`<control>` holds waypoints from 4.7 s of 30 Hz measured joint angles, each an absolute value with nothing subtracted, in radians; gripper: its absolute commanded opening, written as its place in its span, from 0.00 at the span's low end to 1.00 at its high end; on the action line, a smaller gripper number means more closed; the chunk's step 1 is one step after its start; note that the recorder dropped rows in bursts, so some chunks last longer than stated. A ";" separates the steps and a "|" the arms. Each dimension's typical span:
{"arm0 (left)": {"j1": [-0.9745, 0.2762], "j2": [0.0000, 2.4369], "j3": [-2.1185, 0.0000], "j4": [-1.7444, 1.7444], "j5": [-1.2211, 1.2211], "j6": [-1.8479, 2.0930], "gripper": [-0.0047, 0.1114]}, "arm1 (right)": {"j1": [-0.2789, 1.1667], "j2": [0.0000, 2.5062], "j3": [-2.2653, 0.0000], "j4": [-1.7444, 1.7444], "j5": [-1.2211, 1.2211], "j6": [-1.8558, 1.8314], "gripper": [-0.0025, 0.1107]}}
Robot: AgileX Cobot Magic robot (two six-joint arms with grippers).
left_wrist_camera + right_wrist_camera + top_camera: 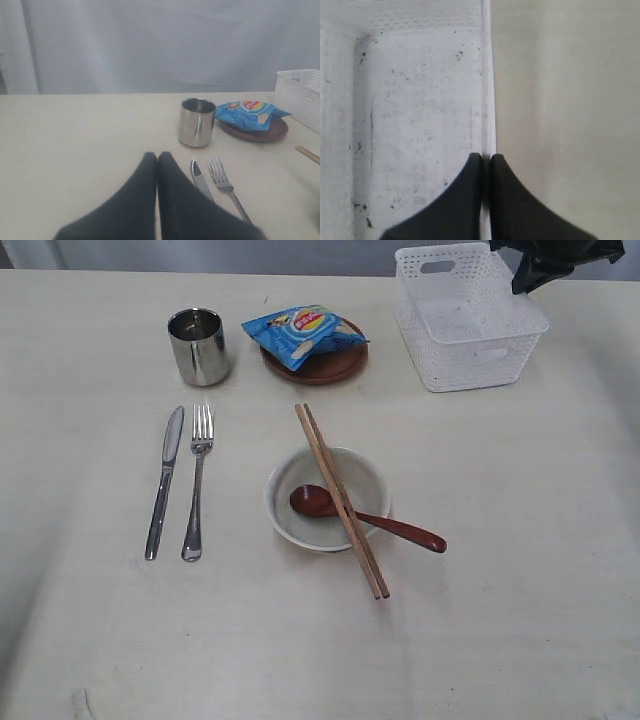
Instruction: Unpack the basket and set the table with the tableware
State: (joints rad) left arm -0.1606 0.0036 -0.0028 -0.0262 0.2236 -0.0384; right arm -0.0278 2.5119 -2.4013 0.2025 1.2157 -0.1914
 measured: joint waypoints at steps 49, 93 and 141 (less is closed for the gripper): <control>-0.161 0.004 -0.003 -0.026 0.224 -0.038 0.04 | 0.041 1.937 -1.720 0.133 1.039 -0.018 0.32; -0.161 0.004 -0.003 -0.026 0.224 -0.038 0.04 | 0.021 1.936 -1.347 0.147 0.812 -0.011 0.02; -0.161 0.004 -0.003 -0.026 0.224 -0.038 0.04 | 0.278 0.004 -0.529 0.316 0.152 -0.322 0.02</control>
